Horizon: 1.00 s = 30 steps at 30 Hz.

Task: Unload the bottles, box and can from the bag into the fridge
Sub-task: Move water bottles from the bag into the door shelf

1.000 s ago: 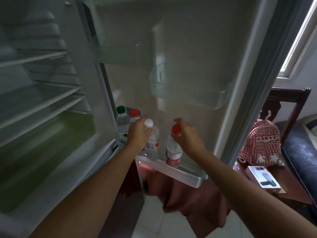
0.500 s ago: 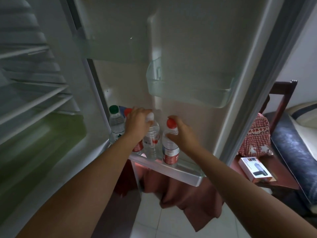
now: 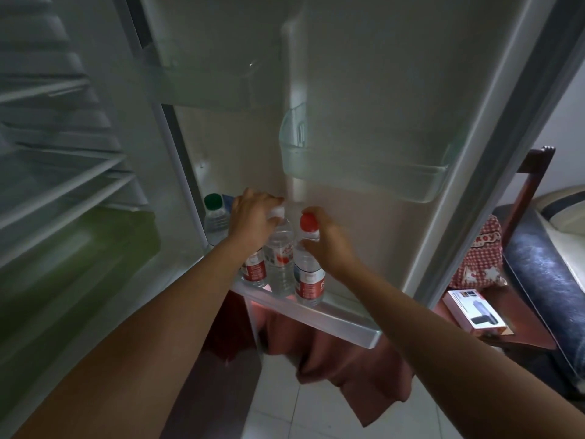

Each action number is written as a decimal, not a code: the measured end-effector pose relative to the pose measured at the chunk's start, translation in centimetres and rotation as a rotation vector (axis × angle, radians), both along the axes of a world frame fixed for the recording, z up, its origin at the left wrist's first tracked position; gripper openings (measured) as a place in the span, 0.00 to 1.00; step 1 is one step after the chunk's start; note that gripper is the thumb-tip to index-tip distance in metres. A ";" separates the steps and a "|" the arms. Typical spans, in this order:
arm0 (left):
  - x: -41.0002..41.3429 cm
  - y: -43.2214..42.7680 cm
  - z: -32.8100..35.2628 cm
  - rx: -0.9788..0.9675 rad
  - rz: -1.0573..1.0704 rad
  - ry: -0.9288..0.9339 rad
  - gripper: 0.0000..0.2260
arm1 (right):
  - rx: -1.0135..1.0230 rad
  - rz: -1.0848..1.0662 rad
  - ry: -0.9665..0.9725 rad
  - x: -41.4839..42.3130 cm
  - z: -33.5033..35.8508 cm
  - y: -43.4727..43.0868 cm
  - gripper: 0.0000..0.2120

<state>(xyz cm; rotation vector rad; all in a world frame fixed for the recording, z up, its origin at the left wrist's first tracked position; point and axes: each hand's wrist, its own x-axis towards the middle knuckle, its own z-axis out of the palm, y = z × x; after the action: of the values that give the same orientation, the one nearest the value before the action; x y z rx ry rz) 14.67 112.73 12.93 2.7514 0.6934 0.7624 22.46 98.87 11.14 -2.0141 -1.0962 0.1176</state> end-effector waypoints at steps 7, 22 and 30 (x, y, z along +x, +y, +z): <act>-0.2 0.4 -0.8 -0.011 -0.010 -0.027 0.19 | -0.026 -0.008 0.007 0.2 -0.2 -0.1 0.25; -3.6 -0.4 -1.3 0.059 0.016 -0.047 0.23 | -0.075 -0.059 -0.187 -1.1 -0.3 -1.4 0.28; -10.4 -3.7 -1.7 0.054 0.177 -0.180 0.19 | 0.136 0.056 -0.424 -2.9 -0.2 -2.5 0.19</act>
<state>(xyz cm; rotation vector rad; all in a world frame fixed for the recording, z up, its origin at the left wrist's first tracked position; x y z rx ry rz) 4.24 108.98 11.19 2.6502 0.8971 1.0655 19.55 96.39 10.93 -1.9325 -1.3813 -0.3623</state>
